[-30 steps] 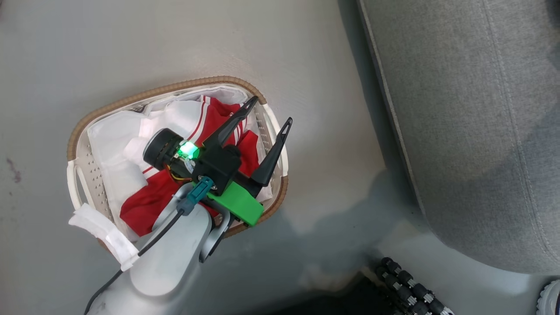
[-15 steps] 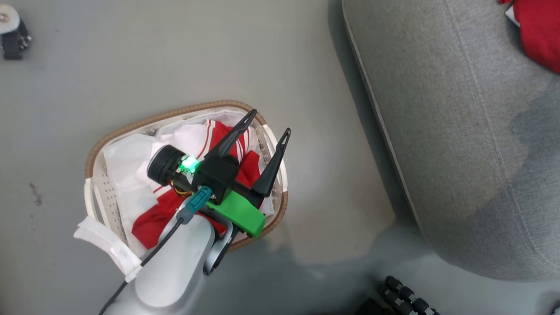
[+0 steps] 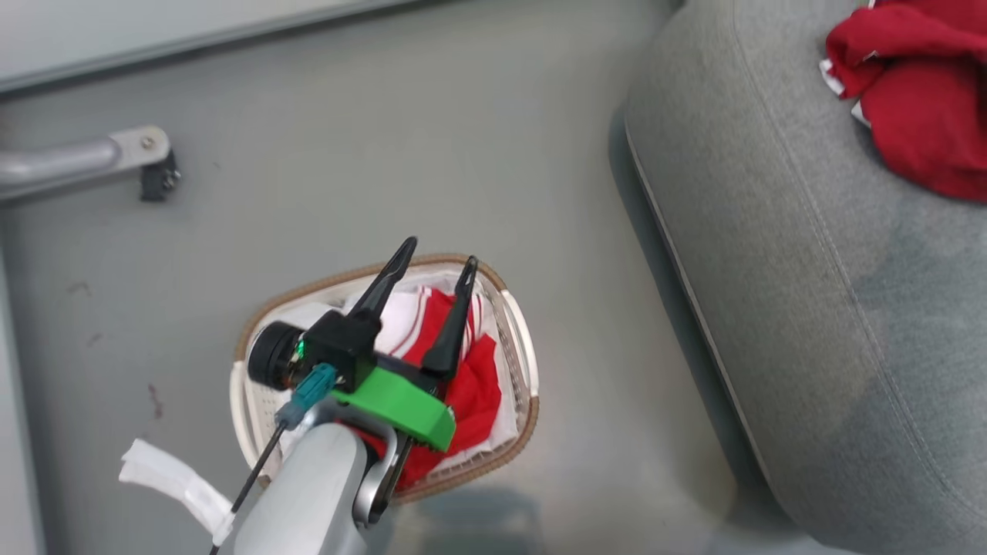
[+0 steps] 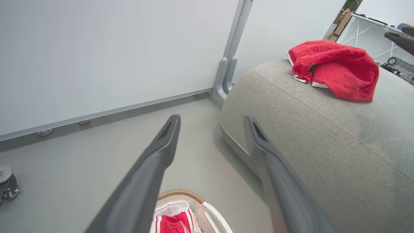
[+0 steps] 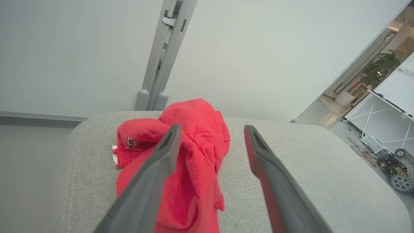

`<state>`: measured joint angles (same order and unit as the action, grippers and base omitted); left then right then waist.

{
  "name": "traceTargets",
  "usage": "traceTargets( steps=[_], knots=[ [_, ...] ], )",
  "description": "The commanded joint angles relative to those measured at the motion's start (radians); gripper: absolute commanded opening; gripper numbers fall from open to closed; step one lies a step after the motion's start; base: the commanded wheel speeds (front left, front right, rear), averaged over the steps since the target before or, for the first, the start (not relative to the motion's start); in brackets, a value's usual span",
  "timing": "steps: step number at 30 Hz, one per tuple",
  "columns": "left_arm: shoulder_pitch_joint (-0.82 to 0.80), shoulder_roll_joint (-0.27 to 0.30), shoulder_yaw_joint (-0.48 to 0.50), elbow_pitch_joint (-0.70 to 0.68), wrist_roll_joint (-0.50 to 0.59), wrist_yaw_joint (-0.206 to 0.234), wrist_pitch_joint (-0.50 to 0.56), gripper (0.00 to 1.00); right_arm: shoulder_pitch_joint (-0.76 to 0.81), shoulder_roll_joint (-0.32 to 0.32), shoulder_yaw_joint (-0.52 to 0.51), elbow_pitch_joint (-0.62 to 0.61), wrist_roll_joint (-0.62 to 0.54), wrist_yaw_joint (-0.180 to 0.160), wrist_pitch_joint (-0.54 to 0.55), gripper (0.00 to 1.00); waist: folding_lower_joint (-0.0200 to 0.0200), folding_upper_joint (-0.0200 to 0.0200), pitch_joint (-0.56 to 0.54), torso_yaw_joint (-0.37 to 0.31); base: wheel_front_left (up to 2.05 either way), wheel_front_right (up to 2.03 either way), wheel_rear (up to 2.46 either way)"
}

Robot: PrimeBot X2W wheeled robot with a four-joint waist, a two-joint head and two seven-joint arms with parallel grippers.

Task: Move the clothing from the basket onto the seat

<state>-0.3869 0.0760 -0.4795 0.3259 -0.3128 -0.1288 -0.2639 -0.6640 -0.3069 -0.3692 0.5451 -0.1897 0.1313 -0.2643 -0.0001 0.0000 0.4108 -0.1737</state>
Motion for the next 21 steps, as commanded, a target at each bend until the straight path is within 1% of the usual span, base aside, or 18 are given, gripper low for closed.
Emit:
traceTargets(
  steps=[1, 7, 11, 18, 21],
  knots=[
    [0.036, -0.007, 0.022, -0.001, -0.009, -0.003, -0.001, 1.0, 0.026, 0.015, 0.023, 0.008, -0.001, -0.001, 0.0, 1.0, 0.0001, 0.0, -0.127, 0.074, 0.0, 0.0, 0.0],
    [0.109, -0.019, 0.116, 0.004, 0.001, -0.003, -0.001, 1.0, 0.044, 0.06, 0.119, 0.023, 0.04, -0.001, 0.0, 1.0, 0.0001, 0.0, -0.207, 0.129, 0.0, 0.0, 0.0],
    [0.152, -0.022, 0.18, 0.008, 0.002, -0.002, -0.001, 1.0, 0.091, 0.106, 0.169, -0.004, 0.068, -0.001, 0.0, 1.0, 0.0001, 0.0, -0.242, 0.17, 0.0, 0.0, 0.0],
    [0.233, -0.025, 0.317, -0.004, -0.013, 0.008, -0.001, 1.0, 0.191, 0.201, 0.209, -0.074, 0.109, -0.001, 0.0, 1.0, 0.0001, 0.0, -0.271, 0.208, 0.0, 0.0, 0.0],
    [0.263, -0.026, 0.342, -0.005, -0.021, 0.011, -0.001, 1.0, 0.241, 0.227, 0.22, -0.103, 0.115, -0.001, 0.0, 1.0, 0.0001, 0.0, -0.284, 0.222, 0.0, 0.0, 0.0]
  ],
)
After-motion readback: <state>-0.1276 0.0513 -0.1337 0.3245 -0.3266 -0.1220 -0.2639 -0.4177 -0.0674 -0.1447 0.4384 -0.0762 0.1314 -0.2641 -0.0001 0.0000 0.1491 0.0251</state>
